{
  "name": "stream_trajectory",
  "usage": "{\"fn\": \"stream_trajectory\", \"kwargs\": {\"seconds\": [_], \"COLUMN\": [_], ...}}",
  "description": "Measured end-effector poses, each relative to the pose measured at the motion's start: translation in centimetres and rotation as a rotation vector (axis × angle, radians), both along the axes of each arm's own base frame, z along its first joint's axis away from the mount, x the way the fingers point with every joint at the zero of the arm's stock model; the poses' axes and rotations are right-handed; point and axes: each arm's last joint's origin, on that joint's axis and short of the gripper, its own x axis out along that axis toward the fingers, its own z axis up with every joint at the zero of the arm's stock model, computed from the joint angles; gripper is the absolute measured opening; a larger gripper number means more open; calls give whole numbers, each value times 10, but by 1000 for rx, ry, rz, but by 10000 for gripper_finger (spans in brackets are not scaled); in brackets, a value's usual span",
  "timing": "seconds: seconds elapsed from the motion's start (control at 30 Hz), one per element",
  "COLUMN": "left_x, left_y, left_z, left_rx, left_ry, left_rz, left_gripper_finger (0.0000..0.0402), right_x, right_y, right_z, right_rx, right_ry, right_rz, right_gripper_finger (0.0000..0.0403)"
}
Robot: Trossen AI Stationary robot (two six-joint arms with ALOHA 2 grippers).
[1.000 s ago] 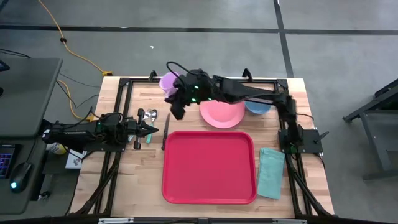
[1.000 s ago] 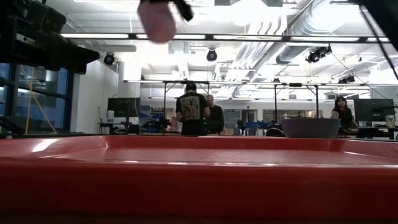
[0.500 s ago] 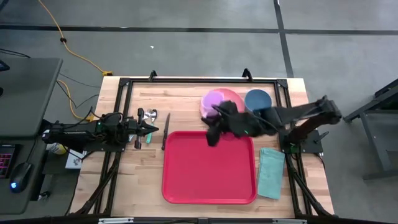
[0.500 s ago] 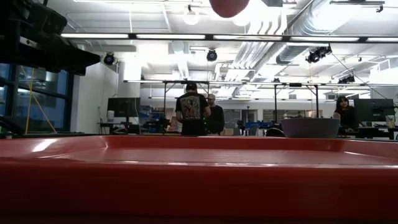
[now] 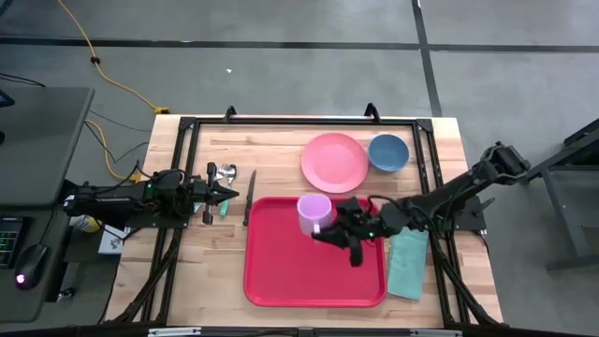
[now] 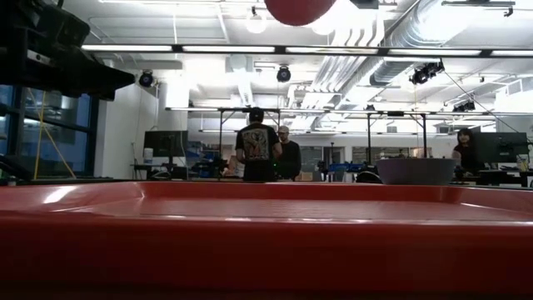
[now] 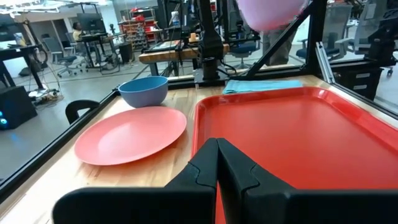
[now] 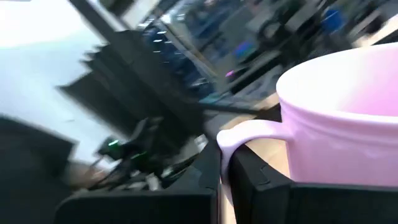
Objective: Set up tray
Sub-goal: Put the purple mug into the pink serving tray
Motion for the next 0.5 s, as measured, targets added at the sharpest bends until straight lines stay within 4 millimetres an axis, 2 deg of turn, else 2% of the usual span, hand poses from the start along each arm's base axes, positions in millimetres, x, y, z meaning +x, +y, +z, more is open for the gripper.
{"fn": "stream_trajectory", "kwargs": {"seconds": [0.17, 0.33, 0.5], "left_x": [0, 0, 0], "left_y": [0, 0, 0], "left_z": [0, 0, 0], "left_rx": [8, 9, 9], "left_ry": [1, 0, 1], "left_rz": [0, 0, 0], "left_gripper_finger": [37, 37, 37], "right_x": [-20, -38, -53], "right_y": [5, 4, -2], "right_z": [-40, -80, -107], "right_rx": [20, 45, 39], "right_ry": [-11, 113, 183], "right_rz": [14, -59, -164], "right_gripper_finger": [0, 0, 0]}}
